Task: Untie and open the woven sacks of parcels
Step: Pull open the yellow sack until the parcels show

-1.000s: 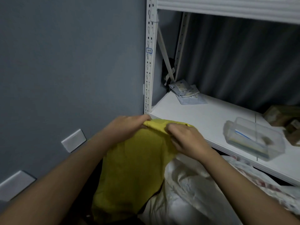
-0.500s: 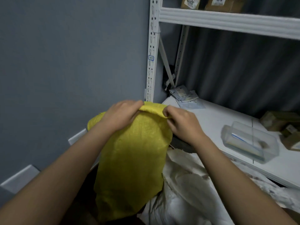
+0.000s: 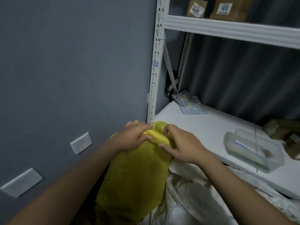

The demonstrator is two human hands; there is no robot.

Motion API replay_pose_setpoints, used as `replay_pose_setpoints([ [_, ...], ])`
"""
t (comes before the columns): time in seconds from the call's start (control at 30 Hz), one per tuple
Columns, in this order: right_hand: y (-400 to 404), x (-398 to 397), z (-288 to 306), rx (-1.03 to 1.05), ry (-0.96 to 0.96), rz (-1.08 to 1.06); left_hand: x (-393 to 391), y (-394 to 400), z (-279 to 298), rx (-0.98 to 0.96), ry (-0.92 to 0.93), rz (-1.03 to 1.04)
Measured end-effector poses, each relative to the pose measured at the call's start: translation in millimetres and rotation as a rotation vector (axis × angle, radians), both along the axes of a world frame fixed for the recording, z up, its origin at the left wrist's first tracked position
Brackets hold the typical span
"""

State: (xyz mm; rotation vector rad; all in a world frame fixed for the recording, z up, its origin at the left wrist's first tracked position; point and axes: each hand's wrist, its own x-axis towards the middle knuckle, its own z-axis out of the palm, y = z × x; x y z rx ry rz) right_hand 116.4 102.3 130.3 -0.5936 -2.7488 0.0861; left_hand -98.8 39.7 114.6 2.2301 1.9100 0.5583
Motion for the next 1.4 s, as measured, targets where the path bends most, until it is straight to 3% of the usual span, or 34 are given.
replay_pose_setpoints([
  [0.1, 8, -14, -8, -0.061, -0.100, 0.016, 7, -5, -7, 0.268, 0.083, -0.092],
  [0.17, 10, -18, -17, -0.026, -0.171, 0.027, 8, -8, -13, 0.300, 0.048, -0.098],
  [0.3, 6, -13, -33, 0.300, -0.073, 0.055, -5, -2, -22, -0.239, -0.131, -0.031],
  [0.33, 4, -12, -38, 0.343, -0.038, 0.057, -7, 0, -24, -0.292, -0.139, -0.068],
  [0.37, -2, -12, -40, 0.250, -0.010, 0.038, -5, -1, -24, -0.271, -0.125, -0.108],
  [0.4, -7, -13, -39, 0.109, 0.018, -0.005, -3, -2, -25, -0.170, -0.063, -0.133],
  [0.47, -13, -16, -45, -0.142, 0.016, -0.095, 4, -2, -33, 0.263, 0.169, -0.160],
  [0.53, -16, -18, -57, -0.115, -0.017, -0.094, 10, -8, -46, 0.584, 0.272, -0.023],
  [0.6, -17, -17, -64, -0.023, 0.005, -0.134, 17, -24, -58, 0.516, 0.076, 0.372],
  [0.67, -22, -15, -78, 0.068, 0.077, -0.201, 19, -40, -70, 0.203, -0.332, 0.744],
  [0.7, -28, -15, -86, 0.084, 0.080, -0.223, 22, -46, -72, 0.057, -0.582, 0.799],
  [0.77, -38, -20, -97, 0.200, 0.119, -0.235, 28, -47, -72, -0.147, -1.106, 0.719],
  [0.83, -43, -23, -106, 0.251, 0.095, -0.174, 32, -41, -69, -0.243, -1.391, 0.744],
  [0.9, -49, -22, -110, 0.151, 0.046, -0.114, 34, -36, -66, -0.229, -1.387, 0.850],
  [0.97, -60, -22, -96, -0.142, 0.157, -0.223, 38, -35, -65, -0.206, -1.405, 0.860],
  [1.03, -62, -28, -80, -0.523, 0.313, -0.352, 45, -40, -58, -0.236, -1.482, 0.757],
  [1.1, -59, -37, -81, -0.689, 0.431, -0.407, 50, -55, -53, -0.279, -1.524, 0.663],
  [1.2, -65, -42, -88, -0.714, 0.571, -0.399, 38, -74, -48, -0.262, -1.361, 0.747],
  [1.27, -76, -43, -96, -0.544, 0.576, -0.330, 27, -77, -48, -0.279, -1.358, 0.795],
  [1.33, -89, -45, -108, -0.276, 0.466, -0.144, 31, -74, -45, -0.333, -1.420, 0.801],
  [1.4, -99, -49, -118, -0.203, 0.206, 0.035, 40, -69, -50, -0.357, -1.197, 0.836],
])
